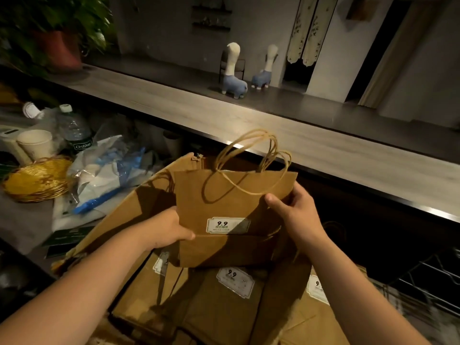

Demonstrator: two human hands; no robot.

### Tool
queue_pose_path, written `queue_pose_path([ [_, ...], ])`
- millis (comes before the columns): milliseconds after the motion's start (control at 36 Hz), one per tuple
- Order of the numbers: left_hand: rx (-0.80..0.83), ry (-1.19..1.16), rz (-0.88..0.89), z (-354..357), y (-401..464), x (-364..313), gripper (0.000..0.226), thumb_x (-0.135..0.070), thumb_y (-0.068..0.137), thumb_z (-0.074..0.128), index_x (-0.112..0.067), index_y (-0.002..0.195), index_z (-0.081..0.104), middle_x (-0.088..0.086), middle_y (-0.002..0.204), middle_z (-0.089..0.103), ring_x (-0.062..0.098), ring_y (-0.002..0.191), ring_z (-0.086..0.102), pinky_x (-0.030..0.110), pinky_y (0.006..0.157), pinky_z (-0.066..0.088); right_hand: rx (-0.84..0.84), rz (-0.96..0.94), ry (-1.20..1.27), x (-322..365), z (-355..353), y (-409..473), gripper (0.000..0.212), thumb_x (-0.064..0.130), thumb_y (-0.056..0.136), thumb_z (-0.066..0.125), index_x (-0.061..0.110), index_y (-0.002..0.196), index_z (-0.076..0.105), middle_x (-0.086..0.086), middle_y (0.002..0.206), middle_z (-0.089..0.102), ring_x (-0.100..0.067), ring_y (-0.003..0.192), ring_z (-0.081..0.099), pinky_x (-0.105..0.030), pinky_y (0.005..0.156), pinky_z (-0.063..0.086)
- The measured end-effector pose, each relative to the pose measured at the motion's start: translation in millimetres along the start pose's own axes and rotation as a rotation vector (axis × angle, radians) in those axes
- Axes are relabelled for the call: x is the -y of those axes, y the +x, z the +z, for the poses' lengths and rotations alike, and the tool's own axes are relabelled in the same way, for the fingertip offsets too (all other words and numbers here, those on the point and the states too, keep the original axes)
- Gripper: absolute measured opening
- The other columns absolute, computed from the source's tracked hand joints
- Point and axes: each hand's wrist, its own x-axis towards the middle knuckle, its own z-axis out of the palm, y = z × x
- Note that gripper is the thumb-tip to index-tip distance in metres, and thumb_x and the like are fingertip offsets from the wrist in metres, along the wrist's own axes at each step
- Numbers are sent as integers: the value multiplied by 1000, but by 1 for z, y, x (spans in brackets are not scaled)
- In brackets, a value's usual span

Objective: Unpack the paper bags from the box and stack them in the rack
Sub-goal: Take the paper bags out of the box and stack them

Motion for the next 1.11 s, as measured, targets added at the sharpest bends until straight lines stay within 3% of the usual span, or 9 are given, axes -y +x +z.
queue_pose_path([
  [111, 31, 47, -17, 7, 4, 7, 51, -18, 81, 77, -22, 127, 55, -6, 119, 65, 13, 112, 59, 34, 105, 44, 138, 175, -89, -1, -8, -1, 49, 7, 82, 73, 27, 122, 54, 2, 115, 65, -16, 109, 62, -43, 100, 50],
  [278, -34, -33, -2, 13, 7, 4, 41, -13, 84, 73, -21, 122, 59, -8, 111, 67, 13, 108, 60, 31, 98, 46, 272, 266, -283, 1, -13, -2, 42, 3, 84, 70, 30, 111, 53, 8, 108, 64, -14, 108, 57, -36, 101, 44],
  [444, -68, -154, 78, 7, -7, -19, 35, -16, 85, 70, -21, 119, 61, -2, 113, 70, 17, 110, 62, 41, 103, 45, 163, 138, -153, 9, -15, -4, 34, 2, 88, 66, 31, 101, 58, 9, 99, 69, -2, 87, 66, -14, 73, 52],
  [528, -63, -272, 220, -1, -25, -46, 39, -16, 81, 72, -18, 119, 61, -1, 111, 72, 17, 106, 66, 40, 94, 50, 84, 78, 27, 18, -23, -5, 35, 1, 87, 67, 24, 112, 61, 1, 102, 73, -11, 91, 71, -26, 76, 59],
  [639, -133, -445, 356, 1, -40, -87, 58, -25, 54, 79, -22, 109, 60, -6, 97, 75, 12, 91, 71, 30, 74, 52, 6, -18, 211, 42, -39, -5, 29, 5, 88, 65, 15, 115, 58, -6, 103, 74, -25, 94, 72, -39, 79, 59],
  [750, -193, -616, 407, 15, -45, -124, 41, -2, 67, 72, -21, 100, 58, -8, 78, 75, 10, 74, 72, 28, 58, 54, -42, -77, 280, 61, -59, -10, 26, 11, 91, 63, 21, 114, 57, -1, 102, 74, -20, 92, 72, -34, 76, 60],
  [806, -194, -611, 425, 21, -49, -140, 37, 3, 74, 70, -22, 99, 58, -9, 76, 74, 9, 72, 72, 28, 59, 53, -61, -97, 298, 65, -69, -15, 25, 11, 92, 61, 23, 114, 56, 2, 100, 74, -18, 92, 72, -32, 73, 59],
  [917, -181, -562, 457, 27, -56, -167, 55, -1, 54, 74, -20, 103, 59, -3, 84, 75, 16, 79, 73, 30, 60, 55, -113, -169, 343, 72, -88, -29, 23, 11, 94, 57, 24, 112, 55, 5, 99, 74, -18, 92, 72, -31, 71, 58],
  [1111, -81, -616, 443, 64, -64, -208, 48, -6, 61, 67, -15, 107, 59, 3, 85, 75, 21, 79, 73, 32, 56, 56, -191, -217, 355, 86, -139, -50, 27, 12, 96, 55, 24, 120, 52, 5, 102, 72, -16, 94, 71, -29, 73, 59],
])
